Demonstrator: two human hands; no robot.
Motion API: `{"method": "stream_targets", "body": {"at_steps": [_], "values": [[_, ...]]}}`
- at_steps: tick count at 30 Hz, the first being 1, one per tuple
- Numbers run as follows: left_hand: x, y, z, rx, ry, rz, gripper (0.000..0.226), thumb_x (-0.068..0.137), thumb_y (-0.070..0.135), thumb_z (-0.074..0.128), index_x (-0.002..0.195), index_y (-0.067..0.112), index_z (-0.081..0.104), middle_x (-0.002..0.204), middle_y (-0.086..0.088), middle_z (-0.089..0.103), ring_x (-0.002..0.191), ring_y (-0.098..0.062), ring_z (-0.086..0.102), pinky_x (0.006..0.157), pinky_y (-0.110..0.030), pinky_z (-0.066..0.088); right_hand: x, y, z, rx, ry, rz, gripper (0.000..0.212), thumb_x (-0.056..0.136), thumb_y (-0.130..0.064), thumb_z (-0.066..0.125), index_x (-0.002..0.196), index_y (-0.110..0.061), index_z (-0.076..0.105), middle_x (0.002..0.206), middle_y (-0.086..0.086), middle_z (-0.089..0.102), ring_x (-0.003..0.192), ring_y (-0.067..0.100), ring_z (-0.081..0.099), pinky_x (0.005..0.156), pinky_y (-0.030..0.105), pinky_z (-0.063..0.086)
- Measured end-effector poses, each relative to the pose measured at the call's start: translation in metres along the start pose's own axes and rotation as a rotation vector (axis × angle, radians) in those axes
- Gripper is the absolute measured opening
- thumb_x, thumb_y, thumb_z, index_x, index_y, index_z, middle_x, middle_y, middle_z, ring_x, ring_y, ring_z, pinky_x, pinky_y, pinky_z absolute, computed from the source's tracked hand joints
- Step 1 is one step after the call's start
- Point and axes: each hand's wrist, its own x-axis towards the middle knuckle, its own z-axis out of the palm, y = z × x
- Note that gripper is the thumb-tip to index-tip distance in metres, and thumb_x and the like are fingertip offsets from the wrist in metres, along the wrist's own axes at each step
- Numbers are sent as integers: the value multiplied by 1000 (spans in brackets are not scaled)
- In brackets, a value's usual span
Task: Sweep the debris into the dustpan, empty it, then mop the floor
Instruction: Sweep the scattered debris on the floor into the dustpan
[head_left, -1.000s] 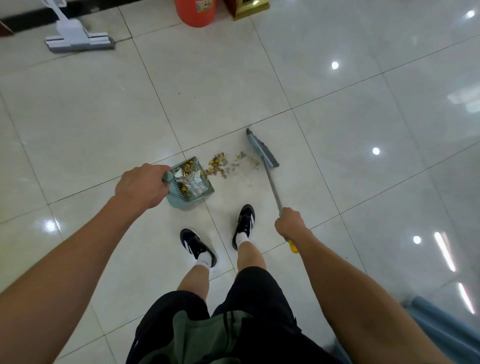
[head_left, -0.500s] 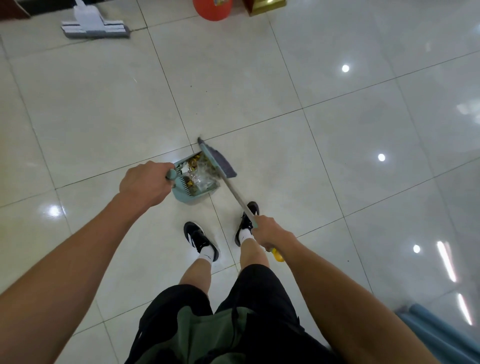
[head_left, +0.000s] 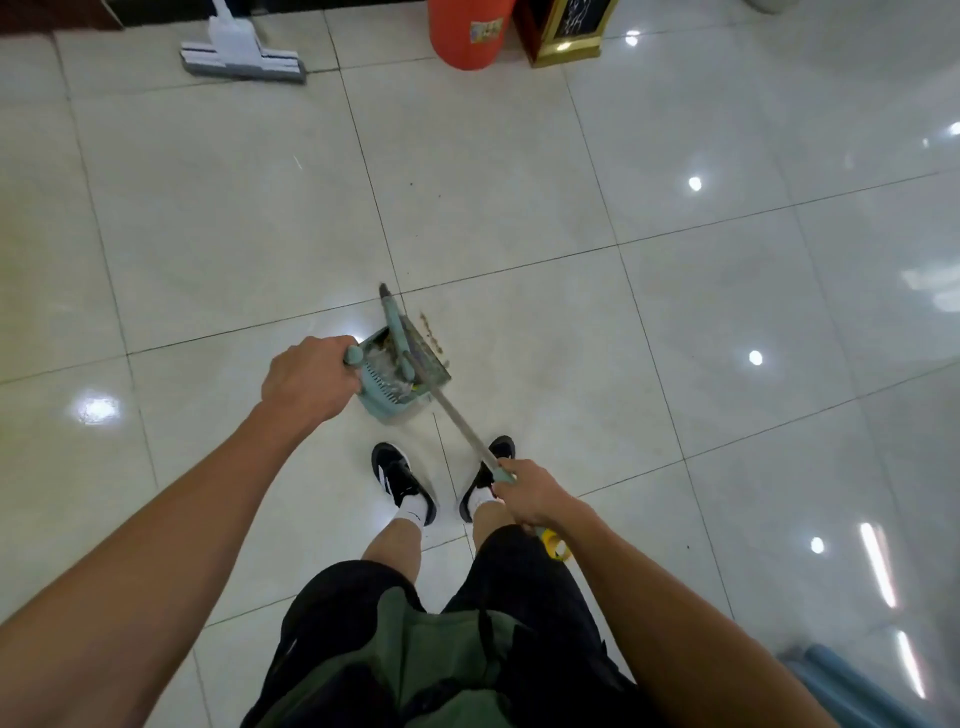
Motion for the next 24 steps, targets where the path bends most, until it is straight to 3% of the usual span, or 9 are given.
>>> {"method": "stream_targets", "body": {"at_steps": [2,4,7,14,21,24], "values": [[-7,-7,1,-10,8,-26,16,91,18,53,85,30,62,73,3,60,64,-21,57,58,-31,41,-10,5,-8,-22,46,-17,42,98,-21,50,139,-15,51,110,14,62,68,19,55,61,32,51],[-14,-11,4,-17,17,-36,14,93,22,53,83,28,61,74,1,61,65,-23,58,59,-32,45,-19,9,-18,-16,65,-14,43,98,-17,47,141,-14,49,99,12,60,57,19,51,46,28,46],[-25,-13,9,-29,33,-62,14,94,25,53,82,28,61,74,1,60,66,-24,59,59,-31,44,-25,15,-29,-30,80,-16,48,97,-15,44,144,-16,45,99,13,58,56,23,52,39,25,44],[-38,-17,17,-55,79,-140,9,92,29,58,84,30,63,74,2,59,66,-26,57,59,-30,41,-26,24,-45,-61,111,-49,50,94,-14,46,145,-19,46,104,15,57,60,25,52,39,23,43],[-41,-23,19,-50,81,-178,8,91,28,58,83,29,61,74,1,58,69,-29,60,60,-30,43,-20,26,-49,-151,146,-84,39,95,-15,46,134,-17,53,93,9,57,60,25,56,40,24,47],[-40,-32,16,-51,77,-195,11,91,28,58,80,29,60,74,2,58,68,-28,60,59,-30,43,-12,24,-51,-291,215,-107,40,94,-17,45,132,-18,55,96,8,61,67,26,60,53,33,56]]}}
